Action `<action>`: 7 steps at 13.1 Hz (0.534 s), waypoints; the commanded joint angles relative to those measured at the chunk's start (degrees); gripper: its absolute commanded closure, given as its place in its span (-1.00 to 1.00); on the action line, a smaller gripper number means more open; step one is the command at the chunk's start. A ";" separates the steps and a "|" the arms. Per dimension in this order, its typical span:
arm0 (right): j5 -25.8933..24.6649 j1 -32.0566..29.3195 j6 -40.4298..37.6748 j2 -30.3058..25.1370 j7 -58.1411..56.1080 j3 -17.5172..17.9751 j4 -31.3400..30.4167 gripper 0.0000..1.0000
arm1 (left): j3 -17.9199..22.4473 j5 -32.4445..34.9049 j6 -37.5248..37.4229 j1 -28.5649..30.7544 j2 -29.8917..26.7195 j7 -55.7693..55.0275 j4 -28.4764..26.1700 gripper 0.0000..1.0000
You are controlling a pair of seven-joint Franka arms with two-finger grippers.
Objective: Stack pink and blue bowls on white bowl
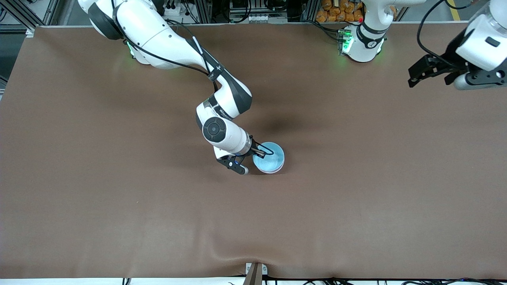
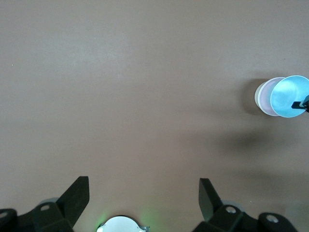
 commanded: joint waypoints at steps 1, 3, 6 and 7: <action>0.54 0.92 -0.11 1.33 0.46 -0.48 1.97 0.59 | -5.10 -0.41 -0.44 6.03 -1.93 -0.08 -1.34 -1.00; -0.16 2.93 0.76 1.59 0.62 -0.82 1.89 -1.00 | -5.74 -0.41 -0.44 6.57 -2.11 -0.08 -1.43 -1.00; -0.08 2.25 2.88 1.16 0.54 -0.83 1.88 -1.00 | -5.74 -0.41 -0.53 6.57 -2.20 0.01 -1.34 -1.00; 0.01 1.46 2.61 0.46 0.45 -0.91 1.88 -1.00 | -5.65 -0.41 -0.53 6.57 -2.20 0.01 -1.34 -1.00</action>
